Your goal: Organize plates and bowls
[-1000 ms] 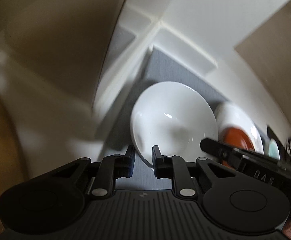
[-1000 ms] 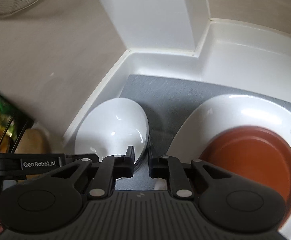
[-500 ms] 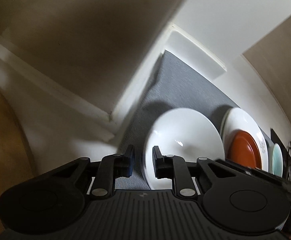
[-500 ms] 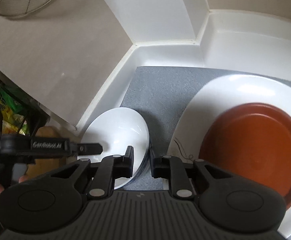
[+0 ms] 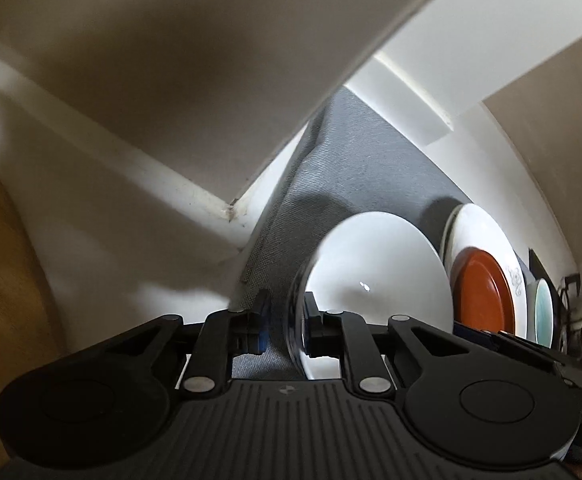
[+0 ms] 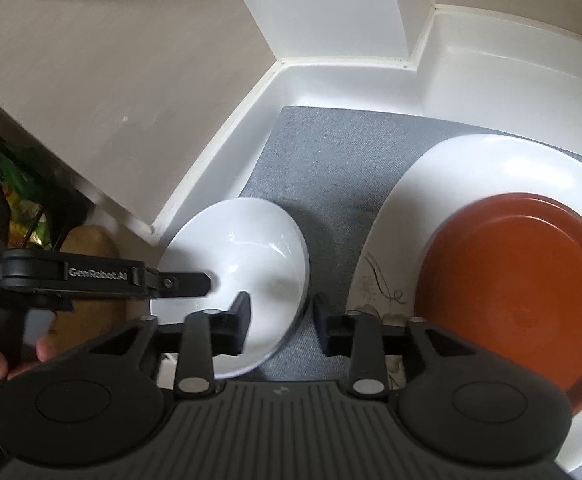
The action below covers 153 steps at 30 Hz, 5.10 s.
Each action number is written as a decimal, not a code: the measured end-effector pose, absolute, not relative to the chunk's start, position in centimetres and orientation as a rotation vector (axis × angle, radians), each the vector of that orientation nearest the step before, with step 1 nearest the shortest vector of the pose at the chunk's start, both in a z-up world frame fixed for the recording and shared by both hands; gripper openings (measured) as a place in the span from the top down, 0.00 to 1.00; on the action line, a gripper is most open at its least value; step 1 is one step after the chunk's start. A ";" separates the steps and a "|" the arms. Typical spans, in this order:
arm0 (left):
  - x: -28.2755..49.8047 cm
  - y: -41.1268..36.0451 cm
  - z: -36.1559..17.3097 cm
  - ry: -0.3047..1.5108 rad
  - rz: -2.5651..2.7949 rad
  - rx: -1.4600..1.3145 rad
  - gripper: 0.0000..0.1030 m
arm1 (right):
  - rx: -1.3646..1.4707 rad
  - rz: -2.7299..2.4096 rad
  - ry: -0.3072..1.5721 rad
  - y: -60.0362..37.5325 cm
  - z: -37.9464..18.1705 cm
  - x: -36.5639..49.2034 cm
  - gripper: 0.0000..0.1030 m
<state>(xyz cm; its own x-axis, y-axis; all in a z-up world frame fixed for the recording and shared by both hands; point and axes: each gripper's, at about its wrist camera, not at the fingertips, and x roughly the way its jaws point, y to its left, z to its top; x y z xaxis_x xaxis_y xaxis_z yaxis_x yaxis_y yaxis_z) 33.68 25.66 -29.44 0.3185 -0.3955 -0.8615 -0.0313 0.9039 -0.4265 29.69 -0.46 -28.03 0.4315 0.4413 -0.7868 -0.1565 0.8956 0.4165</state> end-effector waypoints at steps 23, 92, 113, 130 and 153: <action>32.3 20.7 -21.9 1.189 -0.275 -0.366 0.84 | 0.344 0.286 0.936 -5.0 -21.1 26.4 0.86; 36.2 -17.5 -26.6 1.247 -0.713 0.289 0.84 | 0.268 -0.208 0.893 -30.1 -28.0 21.7 0.89; 36.6 -16.8 -26.8 1.289 -0.751 0.266 0.78 | 0.483 -0.150 0.855 -31.8 -28.2 19.1 0.70; 37.7 -15.0 -25.8 1.418 -0.670 0.141 0.66 | 0.613 -0.171 0.832 -32.2 -30.5 19.7 0.85; 36.4 -18.3 -28.7 1.316 -0.761 0.406 0.68 | 0.861 -0.219 0.840 -33.0 -32.6 19.5 0.66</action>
